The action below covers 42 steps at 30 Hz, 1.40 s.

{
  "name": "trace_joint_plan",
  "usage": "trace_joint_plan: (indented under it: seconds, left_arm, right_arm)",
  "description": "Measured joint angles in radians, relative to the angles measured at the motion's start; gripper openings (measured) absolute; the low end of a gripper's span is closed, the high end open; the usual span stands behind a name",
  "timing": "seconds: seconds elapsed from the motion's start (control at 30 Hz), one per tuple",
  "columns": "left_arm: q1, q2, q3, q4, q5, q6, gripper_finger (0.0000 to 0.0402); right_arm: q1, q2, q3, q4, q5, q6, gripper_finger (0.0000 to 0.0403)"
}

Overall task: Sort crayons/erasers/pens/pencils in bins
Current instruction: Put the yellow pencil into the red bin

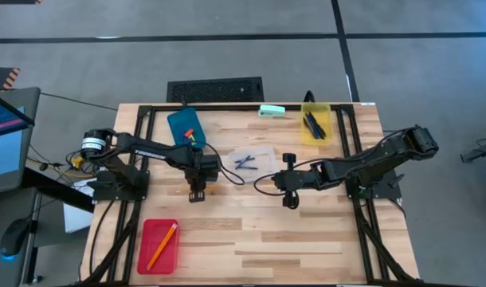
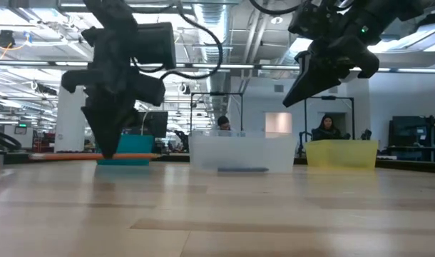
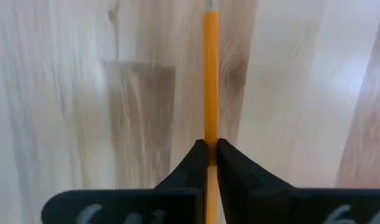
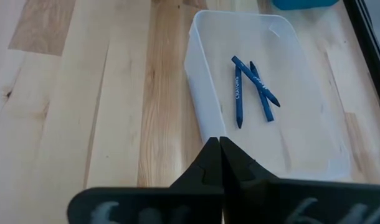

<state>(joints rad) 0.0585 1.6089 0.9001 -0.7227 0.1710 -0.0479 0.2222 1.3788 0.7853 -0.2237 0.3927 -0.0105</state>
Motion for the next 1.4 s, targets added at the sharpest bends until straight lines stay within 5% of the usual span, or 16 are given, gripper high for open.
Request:
trace_joint_plan:
  seconds: [0.33,0.73,0.93,1.23,1.4]
  left_arm:
    - [0.039,-0.009,0.0,0.071,0.181,-0.043,0.0003]
    - [0.099,-0.01,0.002,0.269,0.427,-0.161,0.0003]
    - [0.114,-0.011,0.003,0.298,0.465,-0.171,0.0003]
    - [0.118,-0.011,0.003,0.31,0.499,-0.167,0.0003]
    - [0.118,-0.012,0.003,0.32,0.519,-0.174,0.0003]
  right_arm:
    - [0.013,0.002,0.0,0.138,-0.004,-0.022,0.0017]
    - [0.109,0.174,0.09,0.249,-0.012,-0.055,0.0149]
    - [0.122,0.276,0.204,0.244,-0.002,-0.151,0.0179]
    - [0.068,0.439,0.454,0.034,0.011,-0.279,0.0182]
    - [0.092,0.548,0.584,-0.07,0.159,-0.379,0.0181]
